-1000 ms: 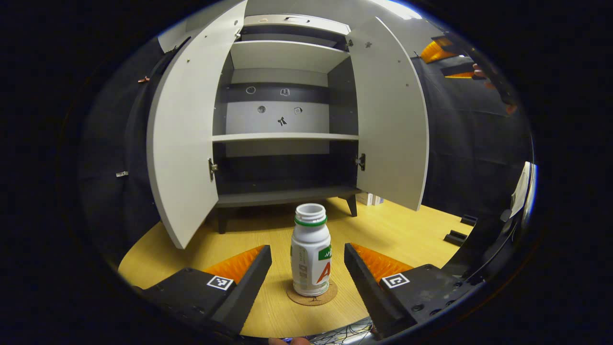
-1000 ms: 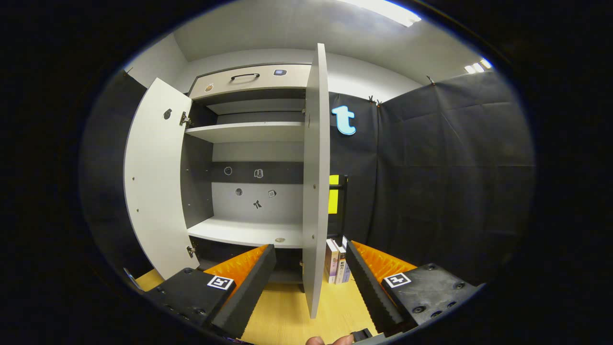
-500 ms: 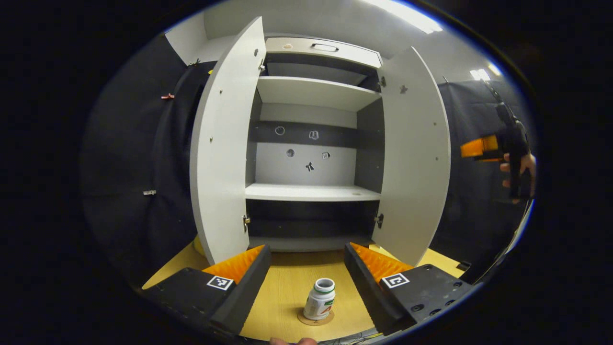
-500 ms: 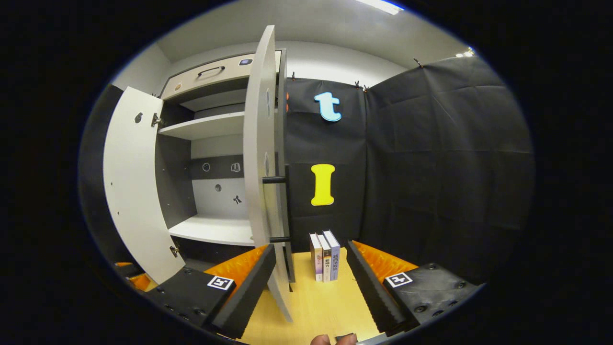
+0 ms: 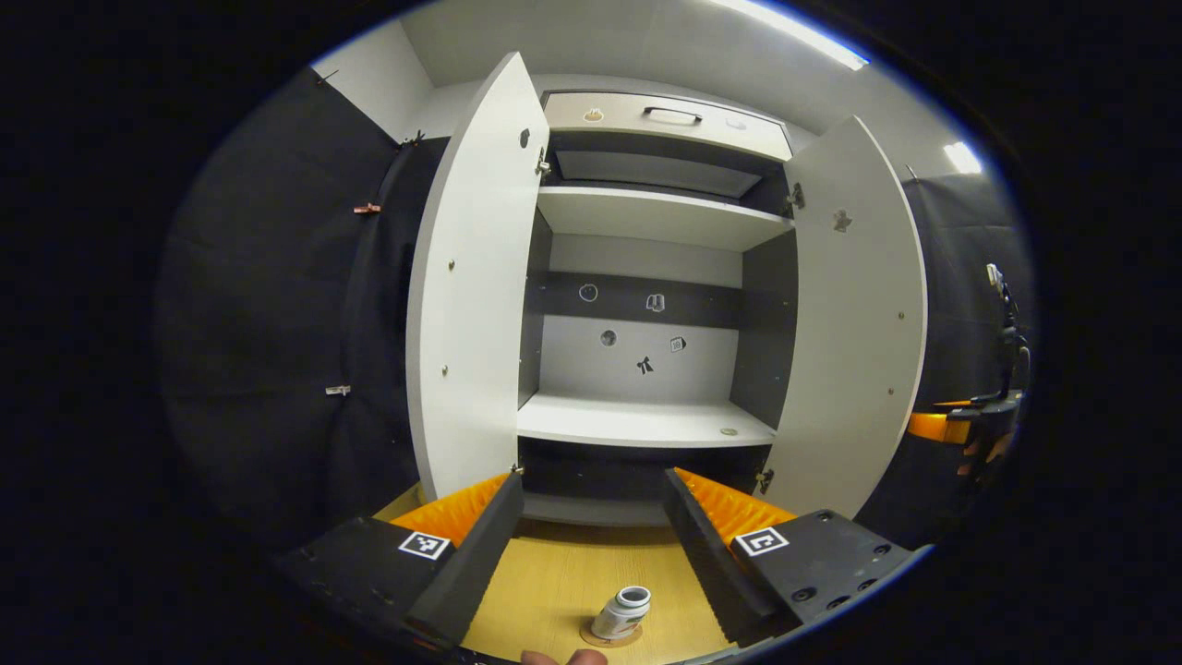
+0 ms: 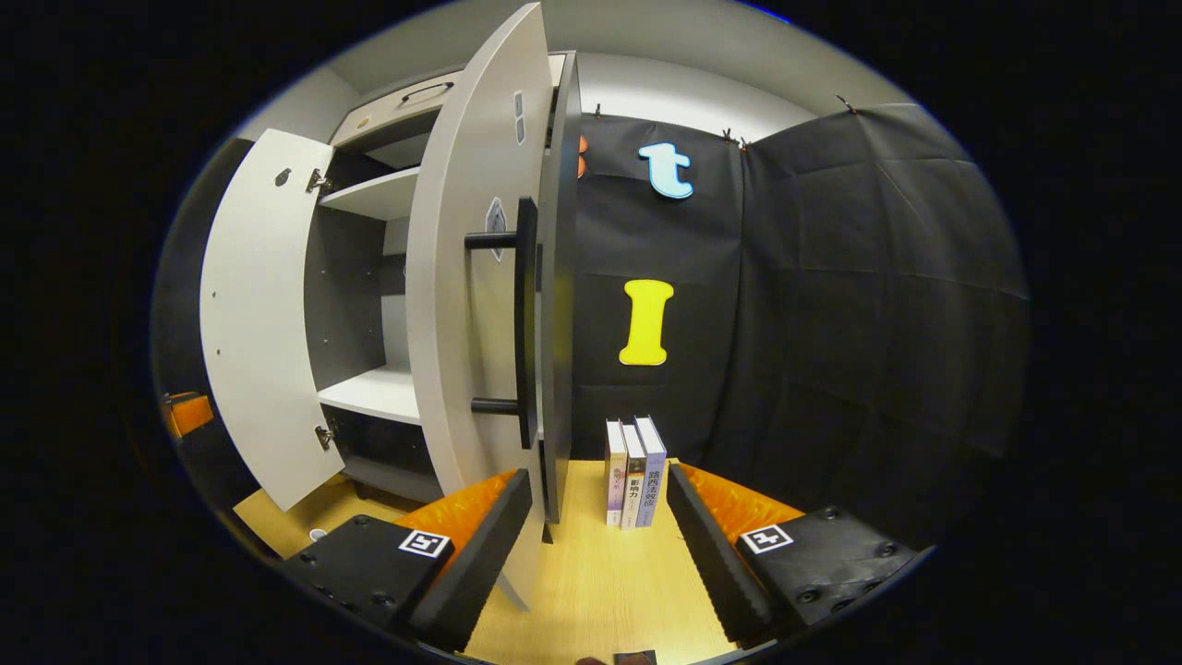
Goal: Grasp the bottle in the cabinet with the left hand and place it on the coaster, then close the right door with the right hand and the left door with the left hand.
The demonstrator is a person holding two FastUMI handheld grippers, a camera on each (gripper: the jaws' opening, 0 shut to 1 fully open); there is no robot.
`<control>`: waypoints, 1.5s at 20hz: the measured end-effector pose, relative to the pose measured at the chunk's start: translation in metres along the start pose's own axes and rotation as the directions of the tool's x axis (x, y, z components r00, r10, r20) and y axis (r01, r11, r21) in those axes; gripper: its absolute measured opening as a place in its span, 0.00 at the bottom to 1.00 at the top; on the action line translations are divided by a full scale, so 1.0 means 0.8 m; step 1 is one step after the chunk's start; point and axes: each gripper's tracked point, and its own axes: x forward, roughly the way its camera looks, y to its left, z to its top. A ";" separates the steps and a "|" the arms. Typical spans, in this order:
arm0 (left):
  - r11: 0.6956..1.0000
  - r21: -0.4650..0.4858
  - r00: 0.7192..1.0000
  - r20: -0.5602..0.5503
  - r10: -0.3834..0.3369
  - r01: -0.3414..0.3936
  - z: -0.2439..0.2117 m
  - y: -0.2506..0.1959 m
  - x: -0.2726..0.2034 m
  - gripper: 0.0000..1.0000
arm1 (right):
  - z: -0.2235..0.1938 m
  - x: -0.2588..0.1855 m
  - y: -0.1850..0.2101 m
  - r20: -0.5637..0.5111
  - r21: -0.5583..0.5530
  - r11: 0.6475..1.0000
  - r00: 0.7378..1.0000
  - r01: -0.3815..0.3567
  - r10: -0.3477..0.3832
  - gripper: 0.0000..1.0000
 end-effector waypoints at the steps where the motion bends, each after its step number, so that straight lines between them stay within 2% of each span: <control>1: 1.000 0.005 1.000 0.006 0.006 -0.006 0.006 0.001 0.000 0.96 | 0.002 0.001 0.003 0.003 0.001 1.000 1.000 -0.011 0.011 0.98; 5: 0.999 0.014 0.999 0.020 0.043 -0.044 0.015 0.019 -0.002 0.96 | 0.011 -0.002 0.026 0.022 0.013 0.997 0.997 -0.070 0.070 0.98; 8: 0.997 0.025 0.997 0.017 0.078 -0.078 0.013 0.042 -0.008 0.96 | 0.011 -0.005 0.034 0.031 0.014 0.997 0.997 -0.074 0.073 0.95; 10: 0.994 0.034 0.995 0.016 0.101 -0.101 0.012 0.057 -0.013 0.96 | 0.007 -0.007 0.048 0.024 0.056 0.995 0.996 -0.084 0.083 0.95; 13: 0.990 0.043 0.991 0.020 0.133 -0.133 0.014 0.078 -0.020 0.96 | 0.005 -0.003 0.086 0.014 0.108 0.985 0.991 -0.133 0.132 0.96; 17: 0.985 0.055 0.986 0.016 0.166 -0.166 0.011 0.102 -0.027 0.96 | 0.008 0.009 0.144 0.021 0.082 0.975 0.979 -0.206 0.205 0.98; 30: 0.972 0.032 0.973 0.013 0.232 -0.233 0.013 0.161 -0.018 0.96 | 0.004 0.083 0.264 0.004 0.076 0.948 0.951 -0.308 0.308 0.98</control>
